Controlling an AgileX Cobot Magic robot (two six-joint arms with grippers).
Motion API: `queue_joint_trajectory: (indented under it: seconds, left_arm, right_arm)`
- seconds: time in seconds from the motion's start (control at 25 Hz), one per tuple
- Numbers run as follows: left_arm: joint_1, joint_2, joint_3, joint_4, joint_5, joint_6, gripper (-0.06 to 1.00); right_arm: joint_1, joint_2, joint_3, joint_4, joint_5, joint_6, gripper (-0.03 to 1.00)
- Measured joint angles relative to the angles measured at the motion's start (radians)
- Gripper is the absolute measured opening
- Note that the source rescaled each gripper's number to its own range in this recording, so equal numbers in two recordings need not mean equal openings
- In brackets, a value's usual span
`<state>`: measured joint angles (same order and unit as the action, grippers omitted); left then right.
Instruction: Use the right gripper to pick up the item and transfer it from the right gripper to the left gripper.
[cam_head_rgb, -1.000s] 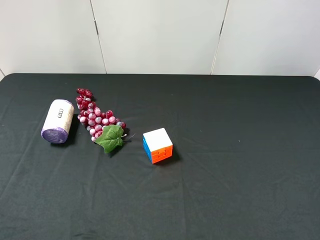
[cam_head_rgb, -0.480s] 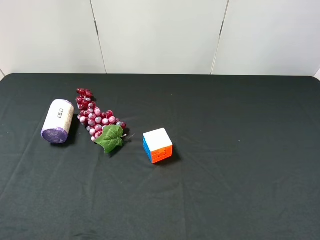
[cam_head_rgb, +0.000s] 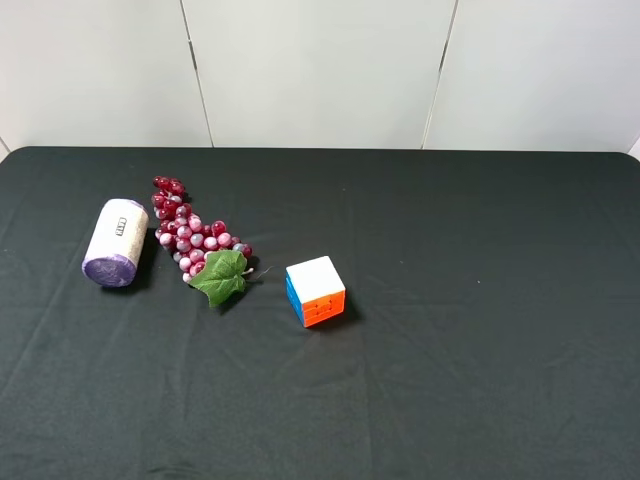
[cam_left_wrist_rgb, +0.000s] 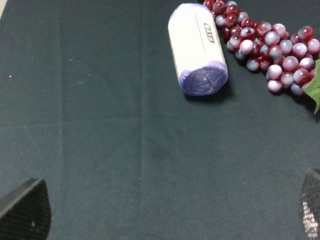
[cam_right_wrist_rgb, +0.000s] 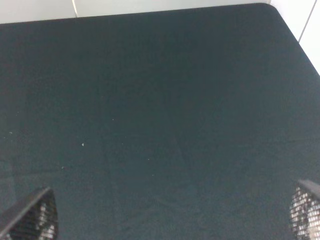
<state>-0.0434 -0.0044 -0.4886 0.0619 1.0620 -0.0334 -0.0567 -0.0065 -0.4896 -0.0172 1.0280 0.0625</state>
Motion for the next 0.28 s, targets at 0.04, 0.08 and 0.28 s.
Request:
queue_joint_trajectory:
  seconds: [0.04, 0.08, 0.28]
  left_arm:
    - [0.0, 0.0, 0.0, 0.0, 0.0, 0.0, 0.99]
    - [0.0, 0.0, 0.0, 0.0, 0.0, 0.0, 0.99]
    - [0.0, 0.0, 0.0, 0.0, 0.0, 0.0, 0.99]
  right_arm:
    - [0.0, 0.0, 0.0, 0.0, 0.0, 0.0, 0.99]
    - [0.0, 0.0, 0.0, 0.0, 0.0, 0.0, 0.99]
    - [0.0, 0.0, 0.0, 0.0, 0.0, 0.0, 0.99]
